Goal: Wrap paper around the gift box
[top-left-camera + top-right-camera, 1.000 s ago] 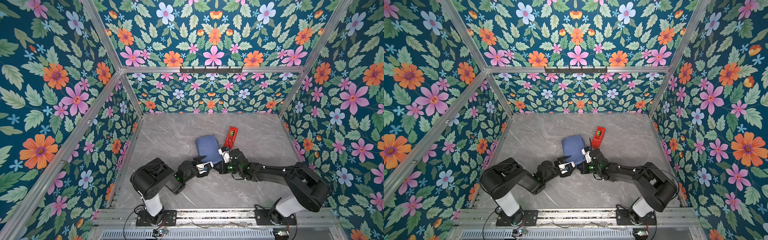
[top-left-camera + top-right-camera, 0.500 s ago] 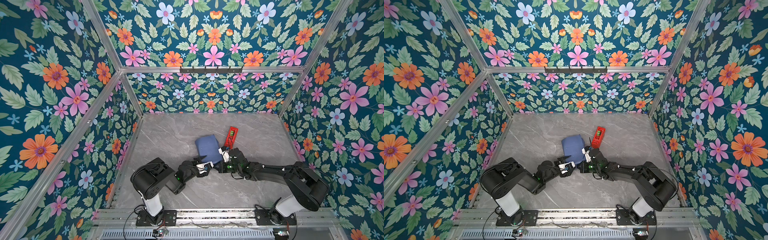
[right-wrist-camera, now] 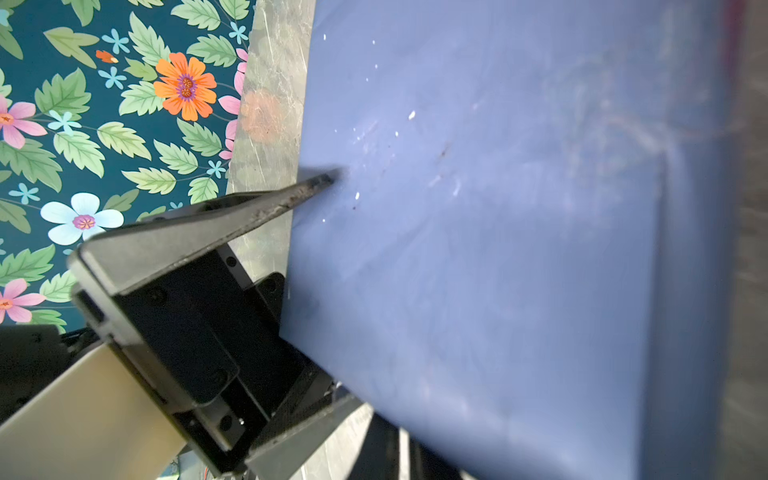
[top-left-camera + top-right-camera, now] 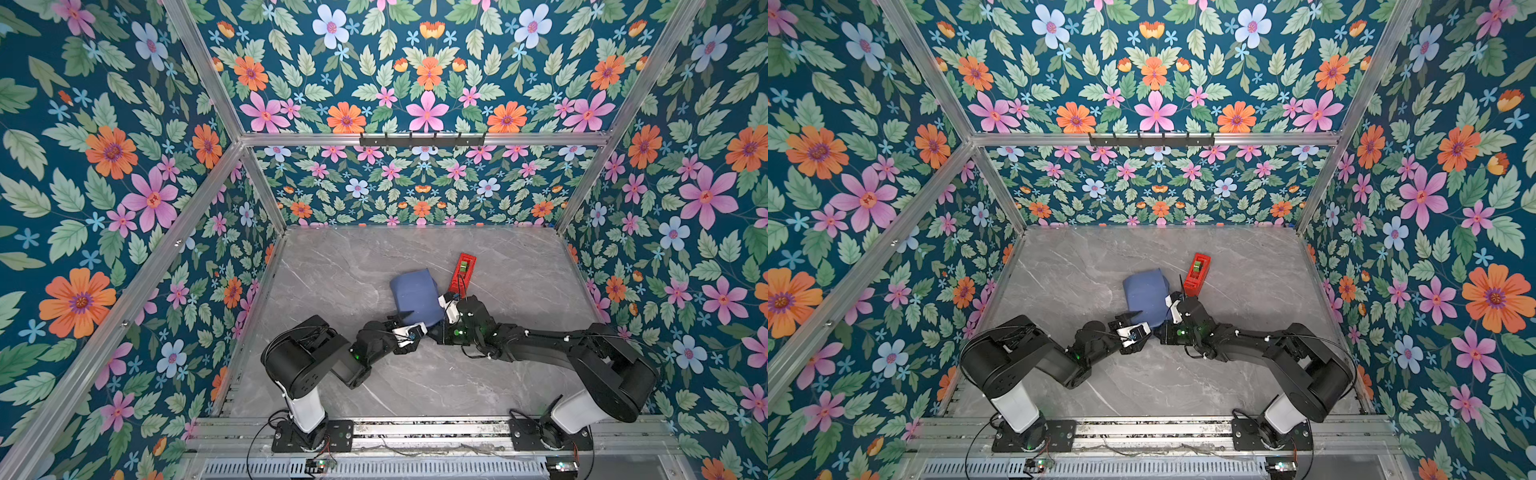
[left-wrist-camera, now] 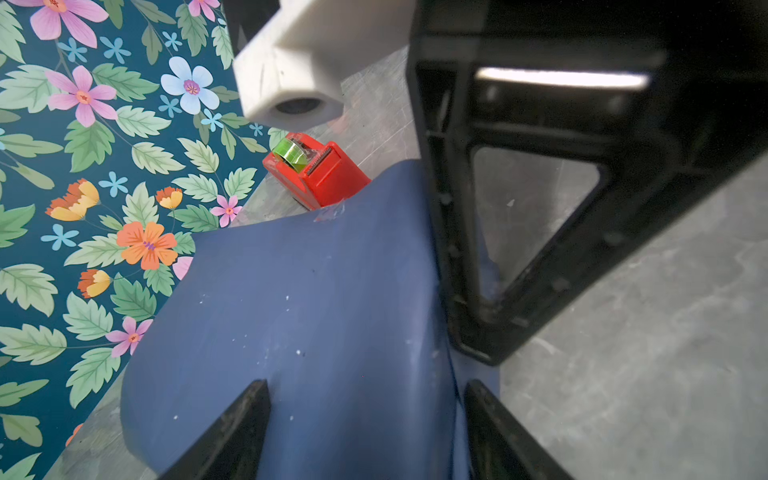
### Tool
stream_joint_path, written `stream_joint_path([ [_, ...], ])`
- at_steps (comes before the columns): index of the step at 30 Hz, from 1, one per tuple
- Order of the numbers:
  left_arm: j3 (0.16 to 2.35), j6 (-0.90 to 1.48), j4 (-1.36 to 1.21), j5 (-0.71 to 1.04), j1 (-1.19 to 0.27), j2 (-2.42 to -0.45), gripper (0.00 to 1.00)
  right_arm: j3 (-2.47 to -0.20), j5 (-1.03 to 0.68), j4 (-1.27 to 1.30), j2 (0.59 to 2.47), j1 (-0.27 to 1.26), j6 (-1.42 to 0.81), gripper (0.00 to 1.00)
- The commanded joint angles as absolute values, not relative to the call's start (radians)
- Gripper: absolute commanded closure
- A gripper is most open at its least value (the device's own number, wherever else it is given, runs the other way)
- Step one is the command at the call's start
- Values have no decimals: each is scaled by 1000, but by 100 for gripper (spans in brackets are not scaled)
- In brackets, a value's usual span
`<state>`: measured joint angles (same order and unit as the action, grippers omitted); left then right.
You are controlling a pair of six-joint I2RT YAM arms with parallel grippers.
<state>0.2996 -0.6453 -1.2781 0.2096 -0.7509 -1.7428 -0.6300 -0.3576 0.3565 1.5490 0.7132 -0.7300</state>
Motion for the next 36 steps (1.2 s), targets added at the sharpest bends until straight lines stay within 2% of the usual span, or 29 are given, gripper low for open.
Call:
stream_joint_path([
  [1, 304, -630, -1236, 222, -750, -1746, 25, -630, -333, 371, 1545, 714, -751, 87],
  [23, 308, -618, -1240, 207, -750, -1750, 26, -609, -305, 310, 1513, 715, -769, 71],
  [36, 305, -613, -1251, 204, -750, -1752, 26, -601, -272, 245, 1481, 714, -751, 65],
])
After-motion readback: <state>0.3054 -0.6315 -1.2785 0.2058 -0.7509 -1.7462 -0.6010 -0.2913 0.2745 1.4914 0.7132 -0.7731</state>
